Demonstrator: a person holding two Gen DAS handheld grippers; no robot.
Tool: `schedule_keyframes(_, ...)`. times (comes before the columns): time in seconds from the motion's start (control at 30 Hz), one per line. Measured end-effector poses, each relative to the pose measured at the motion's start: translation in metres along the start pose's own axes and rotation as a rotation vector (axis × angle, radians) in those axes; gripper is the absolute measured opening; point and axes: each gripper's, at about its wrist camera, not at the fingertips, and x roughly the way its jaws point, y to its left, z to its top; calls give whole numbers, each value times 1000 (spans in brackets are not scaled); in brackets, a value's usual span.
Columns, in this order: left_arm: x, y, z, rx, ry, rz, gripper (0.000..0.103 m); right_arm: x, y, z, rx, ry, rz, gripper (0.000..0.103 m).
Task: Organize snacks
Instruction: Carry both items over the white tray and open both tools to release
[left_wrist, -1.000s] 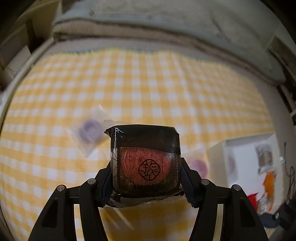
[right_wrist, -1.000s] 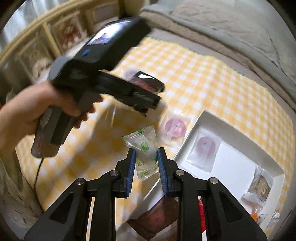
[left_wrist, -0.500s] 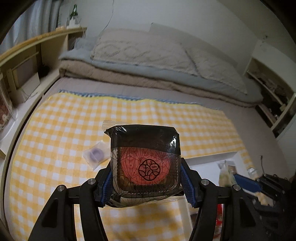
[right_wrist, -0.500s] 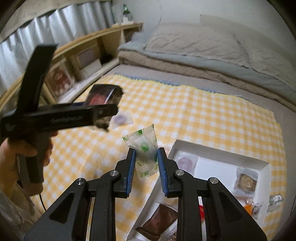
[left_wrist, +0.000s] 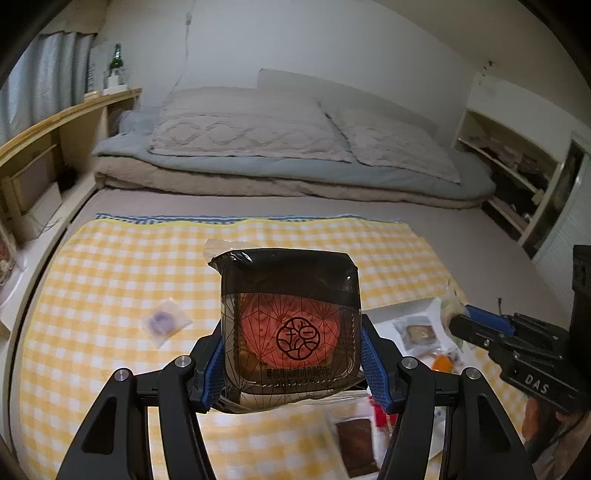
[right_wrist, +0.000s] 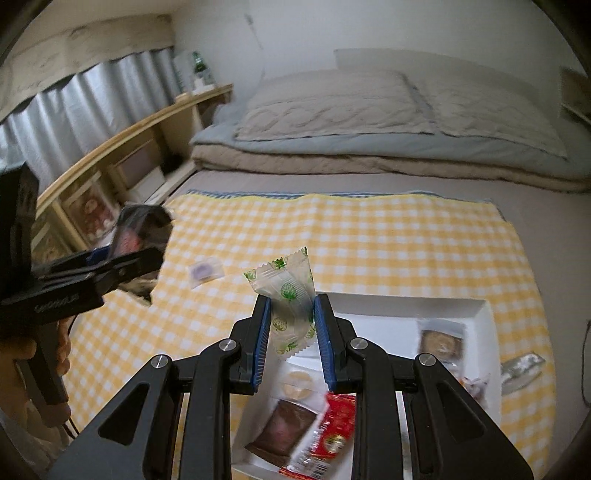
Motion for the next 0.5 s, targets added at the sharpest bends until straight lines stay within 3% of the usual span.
schedule_keyframes(0.2,33,-28,-4,-3,58,-82,61,-9,-38,-8,73,14,-52,25)
schedule_keyframes(0.5,122,-67,-5,-41,216,-181,61,2,-92,-31,184,130,-93,25)
